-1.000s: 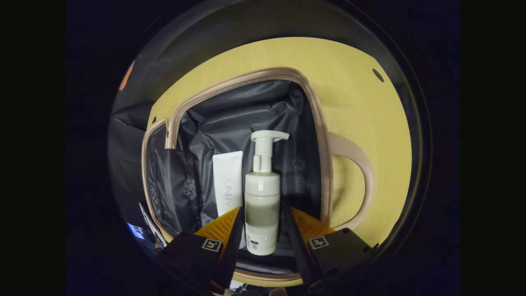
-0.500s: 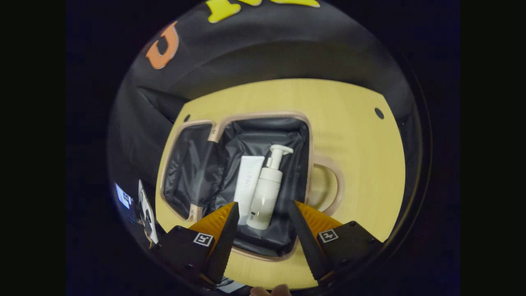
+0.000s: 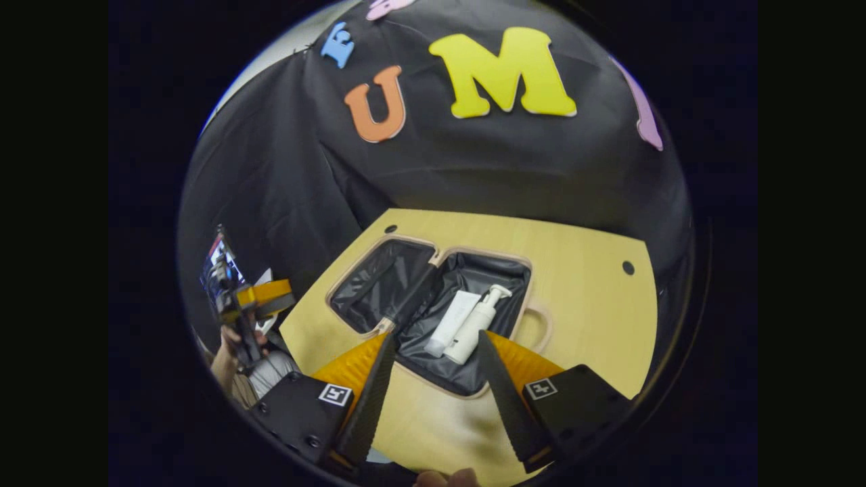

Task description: First open the suitcase, pack the skin care products into it, and then close the suitcase.

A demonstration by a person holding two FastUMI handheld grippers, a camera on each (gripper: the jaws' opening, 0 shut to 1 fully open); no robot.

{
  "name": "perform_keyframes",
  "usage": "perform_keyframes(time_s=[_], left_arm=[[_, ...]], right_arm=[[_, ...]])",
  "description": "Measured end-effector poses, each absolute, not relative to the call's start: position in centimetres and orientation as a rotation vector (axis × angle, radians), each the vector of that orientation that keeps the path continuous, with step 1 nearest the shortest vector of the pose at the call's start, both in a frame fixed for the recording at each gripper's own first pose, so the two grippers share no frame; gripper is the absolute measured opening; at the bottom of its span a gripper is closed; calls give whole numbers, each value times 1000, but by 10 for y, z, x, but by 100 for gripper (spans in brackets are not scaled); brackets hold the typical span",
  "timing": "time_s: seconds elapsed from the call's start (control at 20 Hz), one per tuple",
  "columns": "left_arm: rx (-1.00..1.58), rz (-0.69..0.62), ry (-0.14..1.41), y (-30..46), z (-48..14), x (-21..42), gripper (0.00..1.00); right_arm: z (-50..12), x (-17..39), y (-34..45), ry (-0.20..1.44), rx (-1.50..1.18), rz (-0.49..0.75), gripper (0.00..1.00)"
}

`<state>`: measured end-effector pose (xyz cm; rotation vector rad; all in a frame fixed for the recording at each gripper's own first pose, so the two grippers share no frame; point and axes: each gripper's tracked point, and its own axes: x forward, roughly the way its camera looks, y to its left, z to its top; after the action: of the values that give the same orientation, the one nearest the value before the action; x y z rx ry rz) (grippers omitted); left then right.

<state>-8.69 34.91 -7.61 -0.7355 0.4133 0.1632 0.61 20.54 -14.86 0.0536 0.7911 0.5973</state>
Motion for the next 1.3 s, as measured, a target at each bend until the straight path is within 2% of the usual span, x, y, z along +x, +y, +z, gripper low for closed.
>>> perform_keyframes(time_s=[0.35, 0.4, 0.45, 0.5, 0.55, 0.6, 0.65, 0.75, 0.8, 0.85, 0.9, 0.95, 1.0, 1.05, 1.1, 1.15, 1.2, 1.3], left_arm=[[-990, 249, 361, 460, -136, -29, 94], [-1038, 255, 370, 468, -148, -21, 80], [-1074, 263, 388, 474, -162, -14, 90], [-1105, 266, 412, 479, -180, -7, 88], [-1127, 278, 440, 482, -196, -2, 88], [-1155, 278, 459, 482, -210, 5, 86], [-1187, 271, 464, 482, -216, 12, 86], [-1247, 244, 433, 479, -216, 28, 84], [-1260, 240, 420, 478, -220, 36, 92], [-1286, 241, 403, 479, -223, 45, 79], [-1315, 247, 382, 484, -223, 52, 82], [-1336, 258, 369, 486, -226, 58, 78], [-1348, 272, 367, 488, -230, 63, 56], [-1351, 282, 374, 489, -234, 65, 39], [-1354, 294, 388, 489, -238, 65, 44], [-1355, 311, 394, 491, -240, 64, 38], [-1361, 324, 409, 491, -243, 65, 21], [-1361, 341, 421, 491, -240, 63, 13]], right_arm=[[-107, 2, 165, 732, 74, 534, 75], [-107, 2, 159, 736, 78, 518, 75], [-107, 3, 155, 739, 80, 502, 75], [-107, 3, 151, 739, 83, 489, 70], [-108, 3, 147, 741, 82, 474, 75], [-109, 0, 144, 746, 77, 463, 70], [-112, -2, 139, 747, 66, 447, 75], [-118, -5, 133, 746, 18, 430, 74], [-119, -8, 132, 747, 3, 428, 75], [-119, -10, 131, 747, 0, 424, 75], [-119, -11, 131, 747, 3, 421, 75], [-119, -12, 129, 747, 4, 412, 75], [-120, -13, 125, 744, 9, 399, 75], [-120, -14, 120, 742, 17, 383, 75], [-120, -15, 117, 740, 34, 370, 75], [-118, -18, 113, 733, 56, 357, 75], [-115, -19, 108, 721, 75, 337, 75], [-112, -19, 94, 690, 98, 286, 75]])
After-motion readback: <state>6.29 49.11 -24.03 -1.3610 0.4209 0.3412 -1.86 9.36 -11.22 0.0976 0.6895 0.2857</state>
